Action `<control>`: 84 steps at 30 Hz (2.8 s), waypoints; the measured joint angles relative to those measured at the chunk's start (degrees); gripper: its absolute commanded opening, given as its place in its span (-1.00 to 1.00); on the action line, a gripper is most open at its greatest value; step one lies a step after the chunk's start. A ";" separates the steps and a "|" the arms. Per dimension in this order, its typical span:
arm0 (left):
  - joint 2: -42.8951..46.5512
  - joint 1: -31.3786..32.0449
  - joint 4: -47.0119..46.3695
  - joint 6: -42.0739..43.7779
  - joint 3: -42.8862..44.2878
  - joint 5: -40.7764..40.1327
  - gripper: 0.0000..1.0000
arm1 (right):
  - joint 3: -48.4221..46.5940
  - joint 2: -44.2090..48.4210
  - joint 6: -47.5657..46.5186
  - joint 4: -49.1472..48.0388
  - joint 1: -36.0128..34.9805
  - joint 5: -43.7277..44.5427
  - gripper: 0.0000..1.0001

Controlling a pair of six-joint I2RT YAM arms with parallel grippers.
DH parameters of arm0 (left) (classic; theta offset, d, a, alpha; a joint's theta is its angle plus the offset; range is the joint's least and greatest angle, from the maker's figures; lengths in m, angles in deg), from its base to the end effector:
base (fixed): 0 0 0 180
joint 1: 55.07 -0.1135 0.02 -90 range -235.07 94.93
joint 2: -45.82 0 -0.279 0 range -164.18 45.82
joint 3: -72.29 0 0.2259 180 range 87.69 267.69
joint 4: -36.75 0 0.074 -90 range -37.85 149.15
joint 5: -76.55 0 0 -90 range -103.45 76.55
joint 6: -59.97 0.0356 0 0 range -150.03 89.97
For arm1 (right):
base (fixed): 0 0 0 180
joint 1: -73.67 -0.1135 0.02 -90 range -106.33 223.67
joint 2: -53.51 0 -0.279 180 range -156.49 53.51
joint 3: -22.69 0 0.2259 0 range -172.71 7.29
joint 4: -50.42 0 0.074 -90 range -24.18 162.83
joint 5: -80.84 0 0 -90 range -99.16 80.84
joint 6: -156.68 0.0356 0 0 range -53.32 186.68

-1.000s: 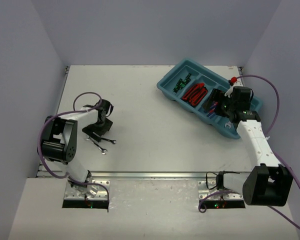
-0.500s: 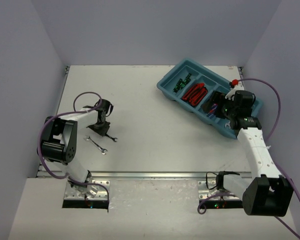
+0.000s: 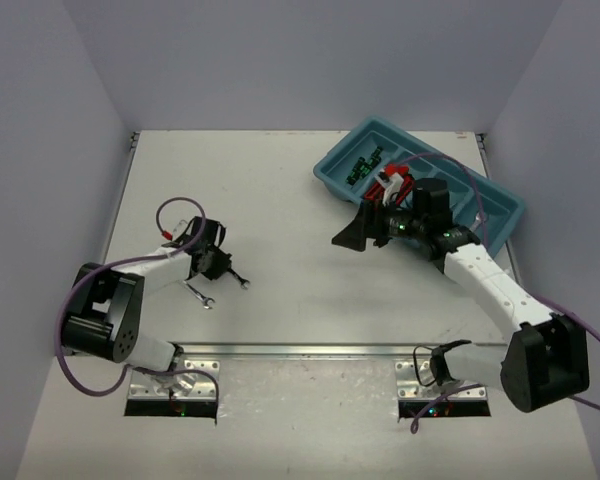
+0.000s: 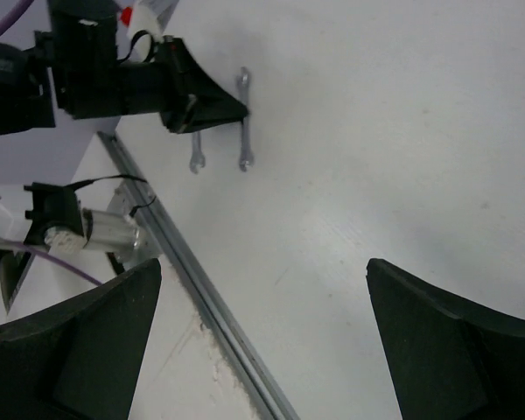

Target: Sort the tools into containers

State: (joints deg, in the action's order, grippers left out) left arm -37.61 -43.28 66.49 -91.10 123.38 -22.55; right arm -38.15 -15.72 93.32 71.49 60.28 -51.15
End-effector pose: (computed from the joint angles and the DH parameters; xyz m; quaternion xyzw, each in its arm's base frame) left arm 0.2263 -0.0415 0.1734 -0.4207 0.8713 -0.0809 0.2392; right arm 0.2202 0.0769 0.2920 -0.0864 0.8218 0.4518 0.3363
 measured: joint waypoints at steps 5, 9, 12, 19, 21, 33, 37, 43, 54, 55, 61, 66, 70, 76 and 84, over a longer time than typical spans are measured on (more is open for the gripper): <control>3.12 6.86 -3.01 1.12 -2.49 1.87 -1.00 | 3.85 -3.05 4.29 -10.36 -11.54 2.95 0.76; 5.37 13.51 -7.28 1.22 -2.47 4.28 -1.00 | 6.33 -10.15 6.53 -14.96 -19.53 7.18 0.60; 6.81 17.12 -10.00 1.03 -2.44 5.30 -1.00 | 7.49 -13.20 7.41 -18.66 -22.29 9.66 0.56; 9.15 23.38 -13.46 -0.33 -1.41 5.94 -1.00 | 8.57 -17.37 9.30 -27.93 -23.56 14.34 0.28; 9.19 24.76 -14.05 -0.63 -0.63 5.99 -1.00 | 8.55 -18.69 9.77 -29.30 -24.05 15.10 0.19; 12.44 26.23 -14.91 0.19 1.35 4.29 0.62 | 7.59 -21.45 12.05 -31.49 -25.82 16.09 -1.00; 12.95 26.30 -11.74 4.00 4.52 2.97 1.00 | 7.80 -18.19 11.57 -27.71 -25.60 20.37 -1.00; 16.80 25.81 4.58 6.47 15.14 -9.93 1.00 | 7.72 -1.17 10.20 -10.44 -14.63 31.74 -1.00; 18.74 21.45 30.80 -4.17 17.88 -23.74 1.00 | -5.04 -4.27 8.00 12.75 25.41 55.32 -1.00; 18.55 21.34 32.03 -4.52 17.88 -24.21 1.00 | -5.75 -6.68 8.02 13.46 26.52 56.43 -0.94; 18.56 19.39 34.95 -5.55 17.44 -26.49 1.00 | -7.96 -16.86 8.21 17.07 28.92 56.70 0.98; 17.76 8.04 31.54 -1.64 13.63 -22.01 1.00 | -7.76 -13.58 7.79 17.79 26.25 56.63 0.98; 14.42 0.46 32.11 -1.60 12.15 -20.56 1.00 | -6.74 -4.80 5.71 15.55 20.53 56.44 0.98; 8.49 -5.23 31.60 -2.99 9.44 -17.27 0.96 | -5.74 1.77 3.15 12.10 17.02 50.72 0.98; -0.93 -9.19 28.55 -4.26 5.96 -13.72 0.74 | -4.47 0.66 2.19 11.86 17.10 44.17 0.98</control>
State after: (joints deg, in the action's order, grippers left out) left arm -38.54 -52.47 95.04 -95.36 129.33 -36.28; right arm -42.62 -15.06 95.51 83.35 77.38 -6.98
